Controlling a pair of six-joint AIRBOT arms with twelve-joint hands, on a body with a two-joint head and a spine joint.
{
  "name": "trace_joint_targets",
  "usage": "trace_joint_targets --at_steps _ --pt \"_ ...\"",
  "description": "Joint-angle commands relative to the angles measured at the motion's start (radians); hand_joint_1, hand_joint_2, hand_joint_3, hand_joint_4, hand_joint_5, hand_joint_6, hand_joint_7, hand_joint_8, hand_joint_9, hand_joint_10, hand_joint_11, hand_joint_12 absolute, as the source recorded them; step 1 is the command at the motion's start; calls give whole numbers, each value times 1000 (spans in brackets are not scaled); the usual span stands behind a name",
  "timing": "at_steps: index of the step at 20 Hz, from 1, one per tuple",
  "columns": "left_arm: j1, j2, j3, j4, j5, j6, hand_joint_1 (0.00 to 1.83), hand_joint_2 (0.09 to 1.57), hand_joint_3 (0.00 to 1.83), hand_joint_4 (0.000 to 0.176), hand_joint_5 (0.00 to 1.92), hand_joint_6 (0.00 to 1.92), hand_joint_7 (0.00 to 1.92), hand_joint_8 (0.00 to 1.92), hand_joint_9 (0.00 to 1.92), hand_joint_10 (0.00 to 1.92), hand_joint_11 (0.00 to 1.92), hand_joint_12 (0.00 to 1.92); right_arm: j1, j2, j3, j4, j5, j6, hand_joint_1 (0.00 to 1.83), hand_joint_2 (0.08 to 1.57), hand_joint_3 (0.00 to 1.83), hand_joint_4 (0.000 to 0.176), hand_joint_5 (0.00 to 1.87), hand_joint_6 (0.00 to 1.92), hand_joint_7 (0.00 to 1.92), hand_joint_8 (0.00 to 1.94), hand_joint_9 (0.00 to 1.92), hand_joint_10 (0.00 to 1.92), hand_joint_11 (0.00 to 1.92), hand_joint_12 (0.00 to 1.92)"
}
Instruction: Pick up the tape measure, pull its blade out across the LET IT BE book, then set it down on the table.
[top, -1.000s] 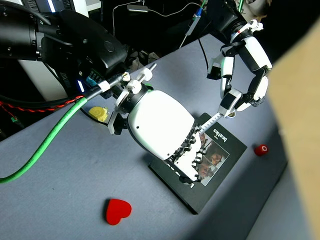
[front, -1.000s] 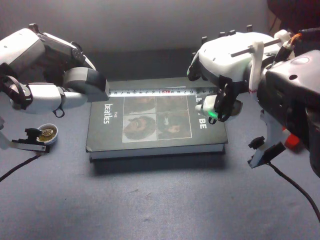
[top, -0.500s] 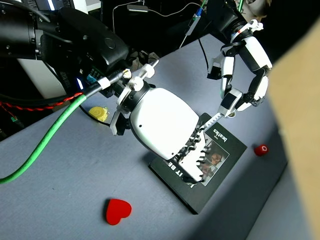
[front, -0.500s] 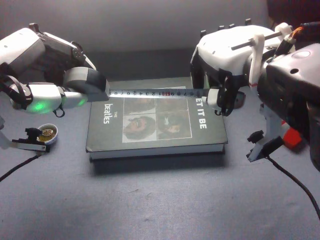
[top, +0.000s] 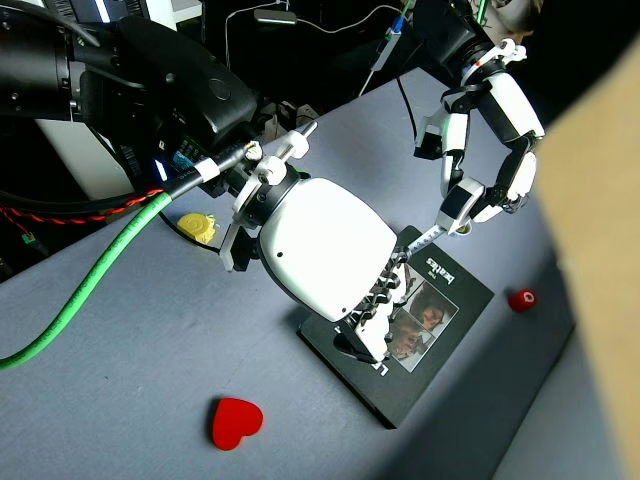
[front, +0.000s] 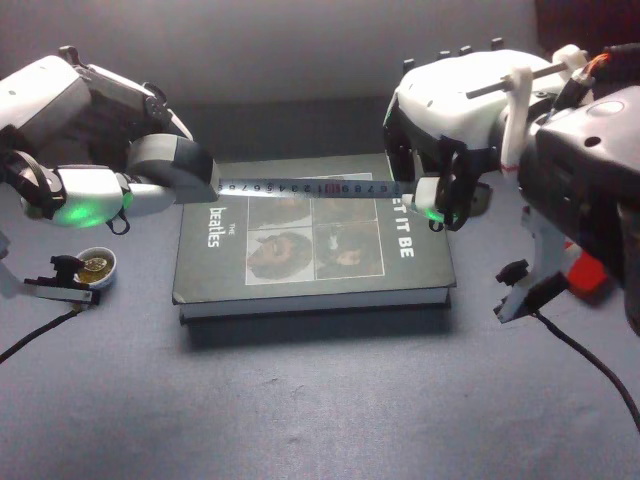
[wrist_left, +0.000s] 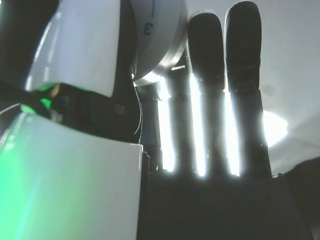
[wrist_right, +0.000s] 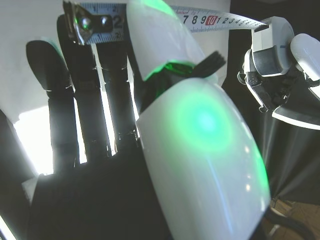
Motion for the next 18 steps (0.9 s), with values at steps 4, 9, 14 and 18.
trace_joint_targets --at_steps 4,9,14,18 --pt "-18 6 5 13 -136 -8 1386 1074 0 0 1119 563 1068 899 932 1195 831 1055 -5 37 -26 -74 13 -2 1184 1178 1 3 820 1178 916 1184 744 1080 573 1539" --pt "-17 7 2 13 -136 -7 1386 1073 0 0 1120 560 1069 898 932 1194 830 1057 -7 72 -53 -74 19 -6 1181 1178 0 17 834 1176 904 1189 746 1086 555 1534" --pt "-16 7 2 13 -137 -5 1387 1072 0 0 1120 562 1068 898 940 1183 833 1052 -36 136 -74 -75 -8 -4 1188 1175 0 0 821 1166 929 1177 741 1089 552 1547" --pt "-16 7 3 9 -146 -3 1387 1072 0 0 1113 567 1077 883 938 1184 841 1048 -41 165 -74 -75 -17 -2 1181 1179 0 11 826 1182 906 1191 733 1092 535 1556"
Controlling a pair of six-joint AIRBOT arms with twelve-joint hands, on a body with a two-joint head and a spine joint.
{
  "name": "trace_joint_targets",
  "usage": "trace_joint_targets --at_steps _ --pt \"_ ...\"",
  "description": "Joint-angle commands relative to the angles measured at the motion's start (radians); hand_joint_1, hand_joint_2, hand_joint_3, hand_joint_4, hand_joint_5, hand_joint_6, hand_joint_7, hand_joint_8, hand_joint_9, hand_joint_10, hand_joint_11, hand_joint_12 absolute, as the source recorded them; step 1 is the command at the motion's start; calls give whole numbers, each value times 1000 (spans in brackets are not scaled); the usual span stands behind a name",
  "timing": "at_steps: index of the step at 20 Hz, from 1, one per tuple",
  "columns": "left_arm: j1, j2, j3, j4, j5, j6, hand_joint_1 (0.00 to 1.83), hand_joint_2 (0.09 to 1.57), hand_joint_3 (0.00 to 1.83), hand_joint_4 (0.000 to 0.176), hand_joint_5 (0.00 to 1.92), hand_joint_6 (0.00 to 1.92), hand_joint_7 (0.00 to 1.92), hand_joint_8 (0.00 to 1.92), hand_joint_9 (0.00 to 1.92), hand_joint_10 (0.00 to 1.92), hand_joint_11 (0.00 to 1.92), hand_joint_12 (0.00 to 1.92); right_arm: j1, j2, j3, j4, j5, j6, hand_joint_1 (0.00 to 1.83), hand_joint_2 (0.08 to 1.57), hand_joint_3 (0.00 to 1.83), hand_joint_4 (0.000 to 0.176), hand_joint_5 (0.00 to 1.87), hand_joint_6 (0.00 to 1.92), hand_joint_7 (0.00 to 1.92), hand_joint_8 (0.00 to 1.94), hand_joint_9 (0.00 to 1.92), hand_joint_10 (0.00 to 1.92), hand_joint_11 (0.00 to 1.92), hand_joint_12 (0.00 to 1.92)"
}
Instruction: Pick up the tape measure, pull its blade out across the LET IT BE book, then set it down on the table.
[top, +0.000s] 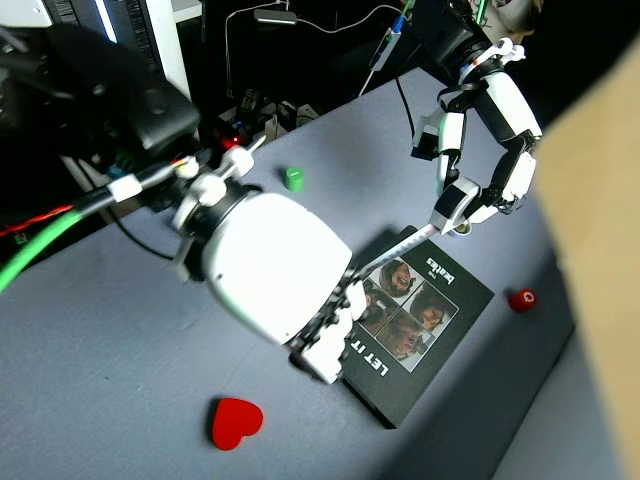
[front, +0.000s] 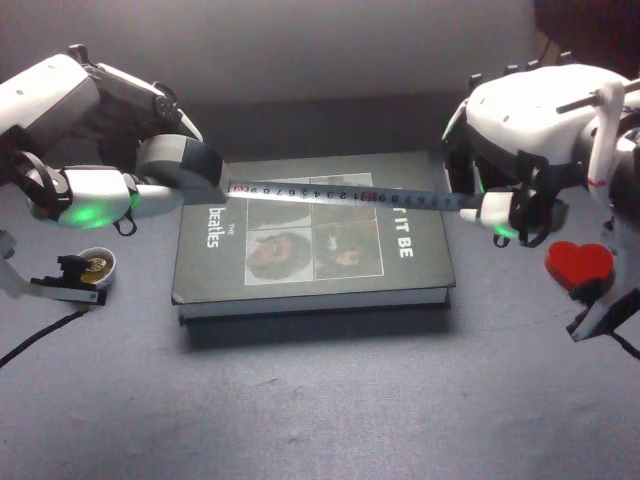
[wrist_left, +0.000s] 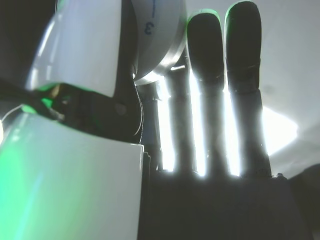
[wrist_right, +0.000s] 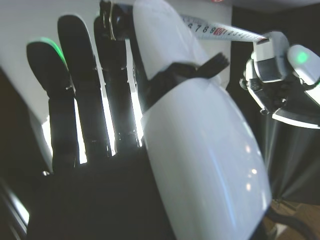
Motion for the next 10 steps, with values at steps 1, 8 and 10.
trace_joint_targets --at_steps 1,8,10 --pt "-14 7 6 -10 -150 4 1387 1072 0 0 1112 569 1077 883 938 1185 842 1048 2 19 1 -61 48 -11 1181 1179 1 10 825 1181 906 1191 733 1093 535 1557" --pt "-14 8 5 -14 -152 5 1384 1077 0 0 1104 592 1044 925 939 1188 841 1046 5 80 2 -61 7 -6 1183 1181 1 0 813 1185 912 1197 729 1098 536 1561" --pt "-14 8 6 -14 -152 5 1384 1077 0 0 1104 593 1043 927 938 1188 836 1043 5 100 12 -61 -13 -3 1180 1184 1 5 811 1194 901 1208 726 1105 539 1554"
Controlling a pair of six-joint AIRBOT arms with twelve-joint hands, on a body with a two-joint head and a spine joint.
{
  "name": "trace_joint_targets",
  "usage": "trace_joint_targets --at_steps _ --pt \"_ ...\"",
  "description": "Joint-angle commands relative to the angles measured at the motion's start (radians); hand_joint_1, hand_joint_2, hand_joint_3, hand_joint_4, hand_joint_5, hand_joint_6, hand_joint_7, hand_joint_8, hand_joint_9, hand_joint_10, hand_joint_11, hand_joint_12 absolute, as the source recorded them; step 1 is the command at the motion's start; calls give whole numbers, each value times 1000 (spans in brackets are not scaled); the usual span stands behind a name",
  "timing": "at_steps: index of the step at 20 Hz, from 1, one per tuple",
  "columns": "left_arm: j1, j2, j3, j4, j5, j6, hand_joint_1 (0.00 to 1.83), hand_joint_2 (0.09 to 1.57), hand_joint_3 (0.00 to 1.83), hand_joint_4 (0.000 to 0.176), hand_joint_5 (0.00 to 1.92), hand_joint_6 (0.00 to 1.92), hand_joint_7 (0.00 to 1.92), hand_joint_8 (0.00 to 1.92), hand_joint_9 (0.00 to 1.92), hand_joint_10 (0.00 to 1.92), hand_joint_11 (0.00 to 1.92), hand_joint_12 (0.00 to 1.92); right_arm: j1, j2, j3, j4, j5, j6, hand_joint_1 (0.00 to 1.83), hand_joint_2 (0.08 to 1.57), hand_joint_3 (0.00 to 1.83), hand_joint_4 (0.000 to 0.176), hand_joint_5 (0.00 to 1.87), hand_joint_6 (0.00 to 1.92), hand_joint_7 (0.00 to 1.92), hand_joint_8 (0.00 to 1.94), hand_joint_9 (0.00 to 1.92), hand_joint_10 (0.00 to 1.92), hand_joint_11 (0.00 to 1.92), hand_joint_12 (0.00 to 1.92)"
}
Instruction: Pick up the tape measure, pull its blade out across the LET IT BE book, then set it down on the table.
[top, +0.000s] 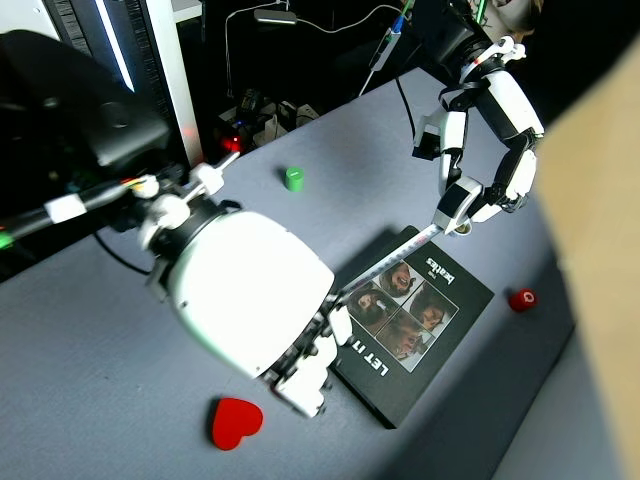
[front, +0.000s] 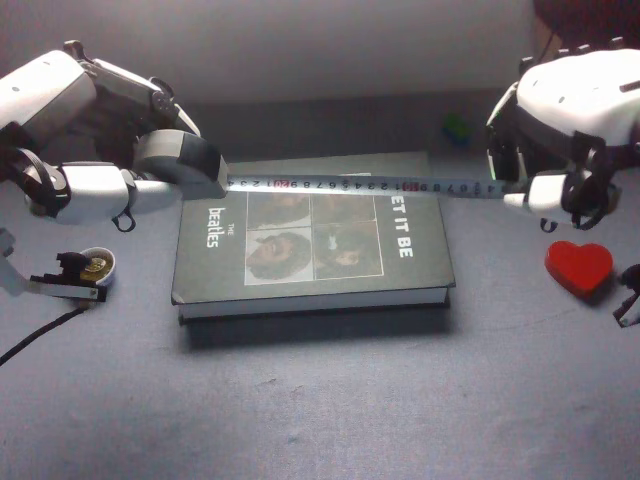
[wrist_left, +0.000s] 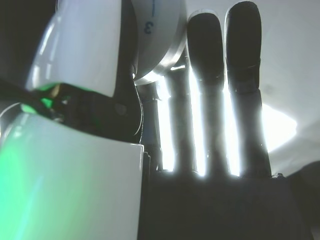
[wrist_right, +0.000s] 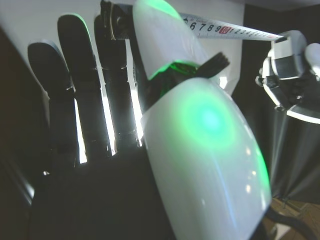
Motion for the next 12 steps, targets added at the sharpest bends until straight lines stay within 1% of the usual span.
trace_joint_targets --at_steps 1,3,5,7,12 --pt "-14 7 8 -4 -138 3 1384 1077 0 0 1104 594 1043 927 938 1189 840 1044 6 16 10 -64 48 -8 1178 1185 1 9 814 1194 894 1212 719 1105 540 1553" --pt "-14 7 7 -4 -138 3 1384 1078 0 0 1105 586 1041 940 936 1186 844 1046 7 26 21 -64 32 -6 1177 1186 1 13 819 1191 888 1219 718 1107 534 1552" --pt "-15 7 7 -5 -138 3 1384 1078 0 0 1104 591 1047 933 929 1194 842 1048 6 41 25 -64 23 -4 1178 1186 1 9 819 1183 887 1227 718 1109 534 1553" --pt "-15 8 4 -17 -136 5 1385 1074 0 0 1124 563 1059 913 933 1187 838 1054 4 55 25 -64 6 0 1181 1186 0 0 814 1178 895 1232 722 1111 534 1554" --pt "-16 9 5 -17 -137 6 1388 1067 0 0 1128 550 1083 870 951 1166 847 1047 10 76 38 -64 -11 4 1183 1184 0 0 817 1172 901 1220 725 1111 540 1559"
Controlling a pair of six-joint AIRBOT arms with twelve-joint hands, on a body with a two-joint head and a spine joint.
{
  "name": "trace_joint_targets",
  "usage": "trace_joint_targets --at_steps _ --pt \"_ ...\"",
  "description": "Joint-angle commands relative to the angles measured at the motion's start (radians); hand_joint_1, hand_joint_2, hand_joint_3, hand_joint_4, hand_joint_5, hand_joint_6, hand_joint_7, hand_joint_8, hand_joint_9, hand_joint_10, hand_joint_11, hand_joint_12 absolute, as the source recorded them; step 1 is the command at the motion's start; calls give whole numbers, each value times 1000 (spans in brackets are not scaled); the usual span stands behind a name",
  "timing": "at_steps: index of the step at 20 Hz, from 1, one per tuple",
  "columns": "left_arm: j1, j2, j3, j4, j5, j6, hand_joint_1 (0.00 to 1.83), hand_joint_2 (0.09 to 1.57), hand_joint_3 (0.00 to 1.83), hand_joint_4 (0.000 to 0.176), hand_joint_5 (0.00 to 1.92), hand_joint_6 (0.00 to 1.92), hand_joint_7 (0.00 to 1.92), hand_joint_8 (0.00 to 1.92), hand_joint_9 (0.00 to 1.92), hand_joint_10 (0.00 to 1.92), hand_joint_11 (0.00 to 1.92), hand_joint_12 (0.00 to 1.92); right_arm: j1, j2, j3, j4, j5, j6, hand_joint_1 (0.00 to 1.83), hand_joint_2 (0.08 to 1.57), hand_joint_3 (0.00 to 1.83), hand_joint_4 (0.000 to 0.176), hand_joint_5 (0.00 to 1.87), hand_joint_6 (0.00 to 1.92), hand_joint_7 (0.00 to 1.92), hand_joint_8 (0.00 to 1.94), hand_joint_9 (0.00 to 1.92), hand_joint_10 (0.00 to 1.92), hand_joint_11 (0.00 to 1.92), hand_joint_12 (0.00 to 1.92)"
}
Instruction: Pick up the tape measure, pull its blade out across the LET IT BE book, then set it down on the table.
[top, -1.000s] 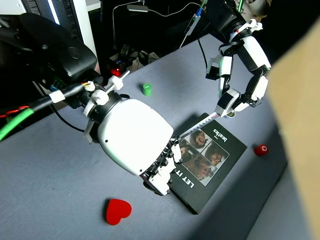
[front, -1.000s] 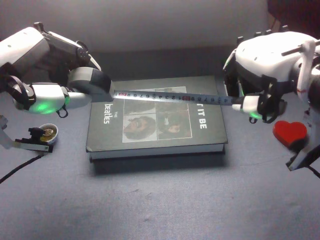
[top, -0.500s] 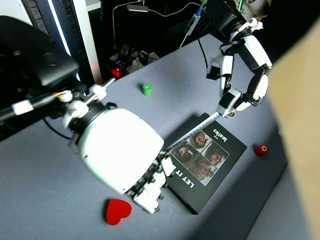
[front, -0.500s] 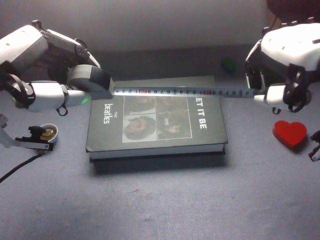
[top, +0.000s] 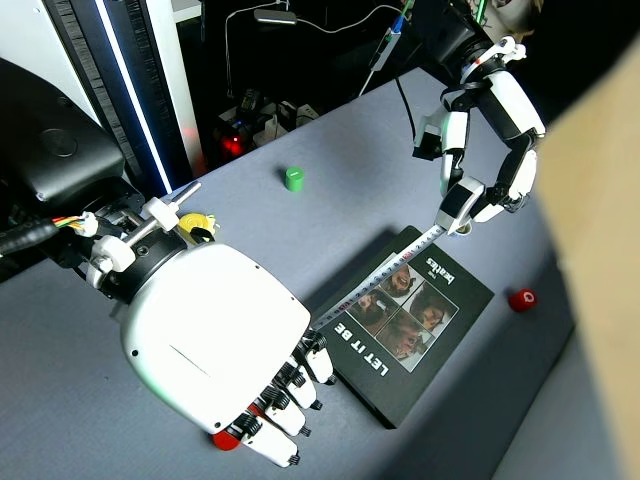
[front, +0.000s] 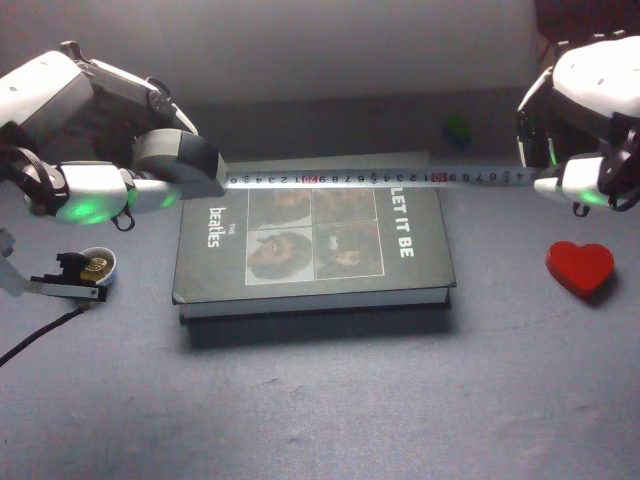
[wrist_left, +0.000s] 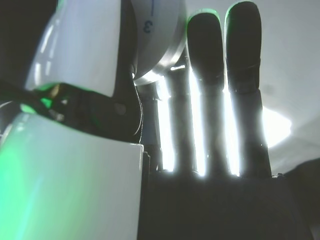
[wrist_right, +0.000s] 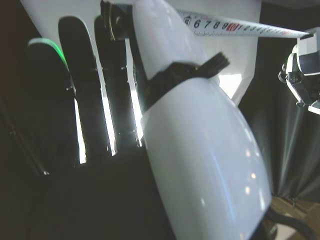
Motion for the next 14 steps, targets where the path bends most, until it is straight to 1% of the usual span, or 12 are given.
trace_joint_targets --at_steps 1,5,8,10,14 --pt "-15 9 6 2 -135 5 1388 1067 0 0 1127 550 1084 871 951 1165 843 1045 10 18 10 -62 63 -9 1182 1184 0 0 817 1174 901 1217 725 1111 540 1559" --pt "-17 11 5 2 -137 7 1387 1069 0 0 1130 541 1081 881 940 1176 833 1043 6 30 20 -63 47 -8 1182 1183 0 0 818 1175 902 1216 725 1111 540 1558" --pt "-19 12 2 3 -137 9 1387 1069 0 0 1120 547 1088 876 942 1171 833 1044 7 50 25 -66 27 -7 1181 1186 1 0 809 1183 897 1226 725 1113 527 1555" --pt "-19 13 2 2 -137 10 1387 1070 0 0 1117 551 1089 876 942 1171 835 1044 6 61 25 -69 18 -6 1189 1181 0 0 810 1167 920 1211 741 1121 555 1561" --pt "-19 12 4 0 -137 10 1386 1077 0 0 1100 555 1079 898 925 1206 830 1051 6 87 28 -73 -3 -5 1188 1181 0 0 810 1168 917 1211 733 1117 551 1558"
